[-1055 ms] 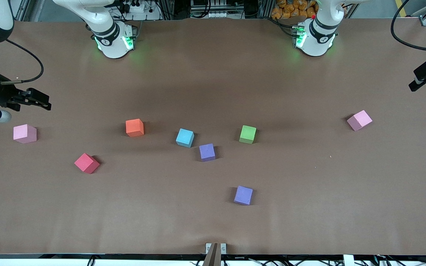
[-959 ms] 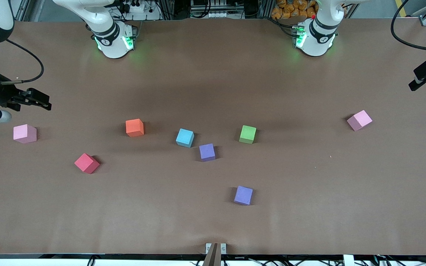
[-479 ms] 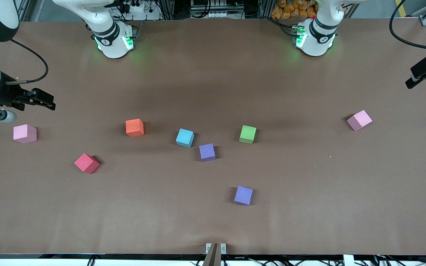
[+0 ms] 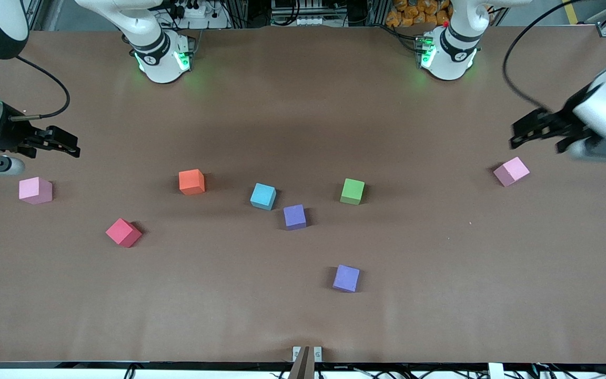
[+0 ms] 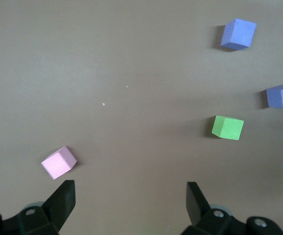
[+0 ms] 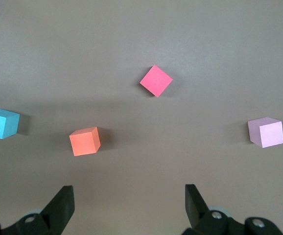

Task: Arrange blocks into number 1
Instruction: 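Move the left gripper to the green cube while the right gripper reaches the cyan cube, then grasp the green cube with the left gripper while the right gripper grasps the cyan cube, then set the cyan cube down mid-table with the right gripper while the left gripper lifts green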

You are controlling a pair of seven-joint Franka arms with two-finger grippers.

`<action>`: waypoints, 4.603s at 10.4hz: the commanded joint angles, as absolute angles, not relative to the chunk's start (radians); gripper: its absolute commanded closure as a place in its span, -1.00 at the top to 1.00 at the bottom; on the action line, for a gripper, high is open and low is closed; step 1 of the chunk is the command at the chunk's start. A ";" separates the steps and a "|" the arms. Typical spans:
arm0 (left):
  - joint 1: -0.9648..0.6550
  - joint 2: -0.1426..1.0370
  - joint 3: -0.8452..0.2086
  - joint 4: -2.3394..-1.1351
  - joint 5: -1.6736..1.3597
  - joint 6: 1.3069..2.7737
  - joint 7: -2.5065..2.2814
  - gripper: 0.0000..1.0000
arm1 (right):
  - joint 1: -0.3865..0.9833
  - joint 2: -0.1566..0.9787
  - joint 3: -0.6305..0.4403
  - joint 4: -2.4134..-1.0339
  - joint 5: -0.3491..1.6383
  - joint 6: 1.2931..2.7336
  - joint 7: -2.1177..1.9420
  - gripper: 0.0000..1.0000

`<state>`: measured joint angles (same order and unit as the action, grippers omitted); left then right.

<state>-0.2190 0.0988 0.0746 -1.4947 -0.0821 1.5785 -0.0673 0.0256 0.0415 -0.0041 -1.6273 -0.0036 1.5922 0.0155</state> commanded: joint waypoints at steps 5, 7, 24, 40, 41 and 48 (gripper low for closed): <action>-0.369 0.279 0.077 -1.488 -0.091 1.839 -0.391 1.00 | -0.023 0.057 0.047 -1.603 0.012 1.577 0.028 1.00; -0.428 0.334 0.078 -1.488 -0.086 1.873 -0.443 1.00 | -0.029 0.057 0.058 -1.603 0.011 1.578 0.028 1.00; -0.772 0.663 0.071 -1.476 -0.052 2.351 -1.006 1.00 | 0.178 0.332 0.302 -1.629 0.088 1.863 0.539 1.00; -0.696 0.503 0.077 -1.854 -0.006 2.318 -0.374 1.00 | 0.347 0.679 0.301 -1.701 -0.089 2.322 0.857 1.00; -0.696 0.505 0.077 -1.855 -0.006 2.318 -0.380 1.00 | 0.350 0.689 0.299 -1.701 -0.089 2.324 0.861 1.00; -0.718 0.541 0.069 -1.850 -0.021 2.365 -0.451 1.00 | 0.390 0.531 0.360 -1.759 -0.169 2.128 0.877 -1.00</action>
<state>-0.7101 0.5375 0.0702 -1.8342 -0.0254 2.3334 -0.4316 0.3865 0.6283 0.3264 -1.6951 -0.1442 2.1684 0.8383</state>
